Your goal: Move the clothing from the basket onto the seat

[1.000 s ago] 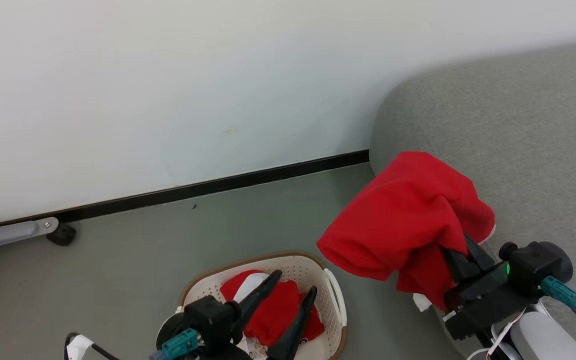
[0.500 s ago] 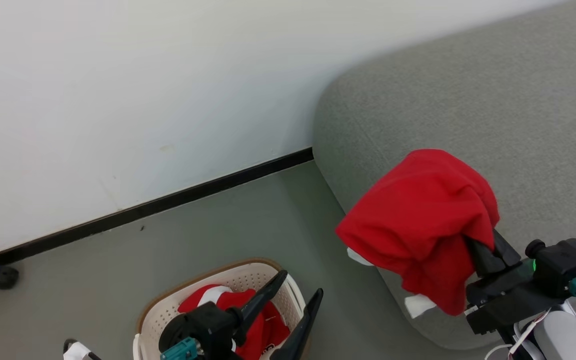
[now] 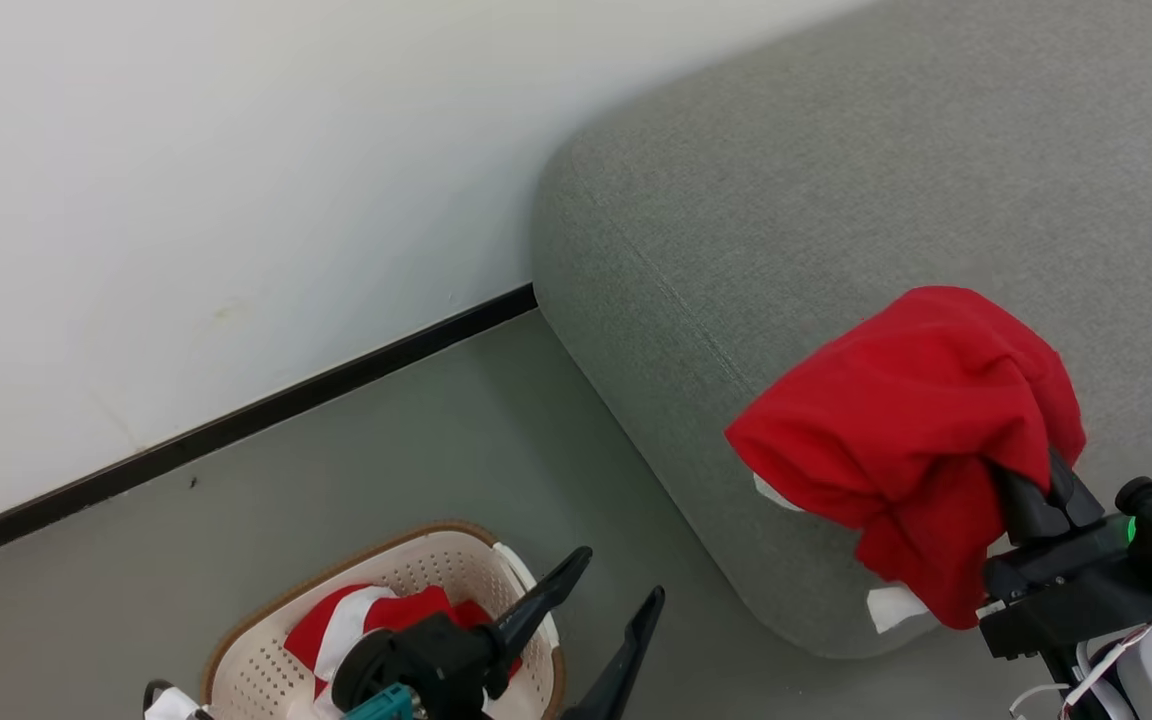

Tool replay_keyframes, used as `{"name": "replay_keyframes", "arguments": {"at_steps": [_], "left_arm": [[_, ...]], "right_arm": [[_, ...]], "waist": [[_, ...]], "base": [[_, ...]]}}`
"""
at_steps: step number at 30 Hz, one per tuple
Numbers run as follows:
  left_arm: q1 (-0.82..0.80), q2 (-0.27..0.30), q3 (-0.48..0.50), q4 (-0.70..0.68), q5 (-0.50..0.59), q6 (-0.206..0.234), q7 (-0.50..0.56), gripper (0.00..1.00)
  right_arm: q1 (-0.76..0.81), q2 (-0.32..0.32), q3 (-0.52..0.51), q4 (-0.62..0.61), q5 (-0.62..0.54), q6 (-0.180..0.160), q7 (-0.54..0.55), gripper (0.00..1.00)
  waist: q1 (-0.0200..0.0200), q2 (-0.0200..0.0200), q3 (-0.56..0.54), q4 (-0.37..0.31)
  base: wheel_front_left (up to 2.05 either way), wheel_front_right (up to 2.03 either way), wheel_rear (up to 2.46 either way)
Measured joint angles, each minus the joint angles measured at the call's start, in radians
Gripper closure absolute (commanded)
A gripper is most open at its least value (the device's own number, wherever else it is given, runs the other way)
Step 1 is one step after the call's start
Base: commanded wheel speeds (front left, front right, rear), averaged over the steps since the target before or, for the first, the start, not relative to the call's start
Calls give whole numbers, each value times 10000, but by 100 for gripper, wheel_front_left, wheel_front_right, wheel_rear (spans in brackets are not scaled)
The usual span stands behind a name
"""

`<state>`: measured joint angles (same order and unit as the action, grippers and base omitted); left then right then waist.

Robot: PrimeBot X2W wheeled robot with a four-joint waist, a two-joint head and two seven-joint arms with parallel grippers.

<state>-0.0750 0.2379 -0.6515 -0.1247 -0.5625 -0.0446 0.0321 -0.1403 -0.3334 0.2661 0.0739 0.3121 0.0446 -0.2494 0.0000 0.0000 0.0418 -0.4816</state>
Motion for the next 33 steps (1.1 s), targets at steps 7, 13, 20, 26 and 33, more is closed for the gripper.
{"name": "replay_keyframes", "arguments": {"at_steps": [7,13,20,26,33], "left_arm": [[-128,-59,-12,21,21,-12,10,0],[-196,-69,4,27,21,-13,10,0],[-232,-81,-50,12,21,-86,15,0],[-261,-59,-201,-67,25,-98,192,0],[-411,180,-288,-288,117,-136,497,0]], "right_arm": [[169,4,-242,-130,13,-96,0,100],[292,23,-293,-328,13,-117,0,100],[297,8,-571,-391,23,-180,0,100],[47,27,-984,-180,368,-121,0,100],[-966,29,-1406,207,650,-77,0,100]], "waist": [[0,0,173,-183],[0,0,219,-186],[0,0,303,-135],[0,1,514,-3],[1,0,900,237]], "base": [[0,0,0],[0,0,0],[0,0,0],[0,0,0],[0,0,0]]}}
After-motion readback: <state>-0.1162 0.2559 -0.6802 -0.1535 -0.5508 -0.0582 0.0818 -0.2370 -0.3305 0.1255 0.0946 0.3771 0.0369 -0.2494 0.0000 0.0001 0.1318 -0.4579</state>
